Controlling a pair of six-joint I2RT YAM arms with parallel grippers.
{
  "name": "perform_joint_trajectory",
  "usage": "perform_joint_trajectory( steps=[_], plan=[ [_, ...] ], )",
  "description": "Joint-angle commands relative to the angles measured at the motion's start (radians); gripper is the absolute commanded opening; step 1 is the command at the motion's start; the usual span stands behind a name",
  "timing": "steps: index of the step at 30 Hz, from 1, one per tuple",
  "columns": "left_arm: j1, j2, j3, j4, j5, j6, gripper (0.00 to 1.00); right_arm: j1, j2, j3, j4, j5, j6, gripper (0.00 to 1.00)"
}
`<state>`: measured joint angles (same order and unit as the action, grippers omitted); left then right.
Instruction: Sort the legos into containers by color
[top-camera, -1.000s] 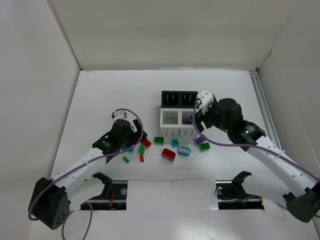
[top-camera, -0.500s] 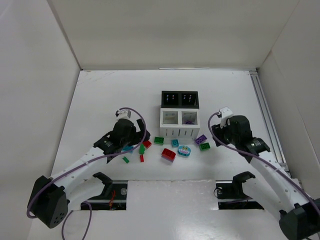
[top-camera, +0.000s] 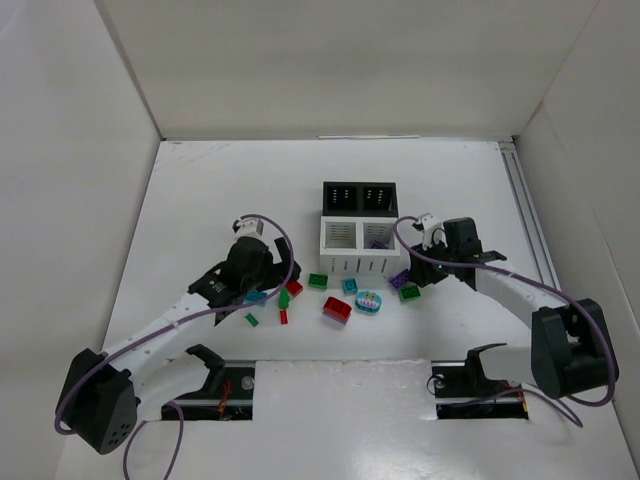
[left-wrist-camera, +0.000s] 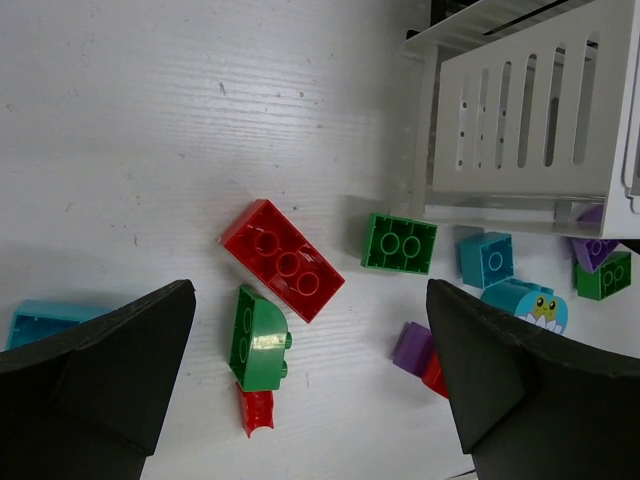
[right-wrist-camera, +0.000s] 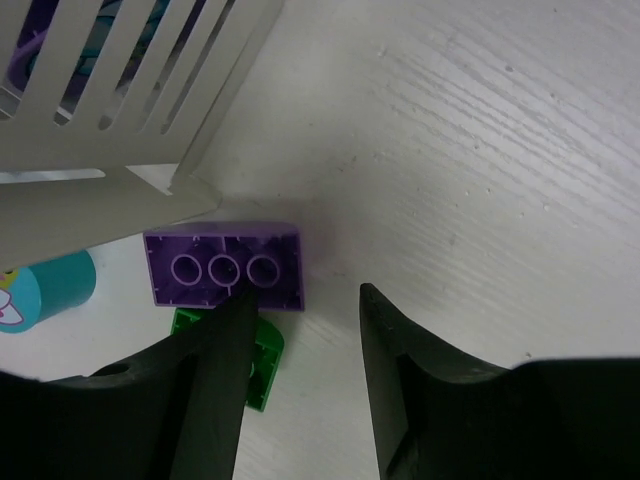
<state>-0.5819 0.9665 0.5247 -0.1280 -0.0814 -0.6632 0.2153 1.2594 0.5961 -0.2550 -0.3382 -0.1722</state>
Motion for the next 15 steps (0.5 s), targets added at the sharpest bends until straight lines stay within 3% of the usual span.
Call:
perform_joint_trajectory(
  steps=[1,15],
  plan=[
    [-0.004,0.015,0.041,0.027,0.002,0.017,1.00,-0.005,0.024,0.059,0.102,-0.068,-0.050,0.51],
    [-0.004,0.038,0.041,0.036,0.002,0.017,1.00,-0.033,0.130,0.047,0.142,-0.189,-0.059,0.52]
  ],
)
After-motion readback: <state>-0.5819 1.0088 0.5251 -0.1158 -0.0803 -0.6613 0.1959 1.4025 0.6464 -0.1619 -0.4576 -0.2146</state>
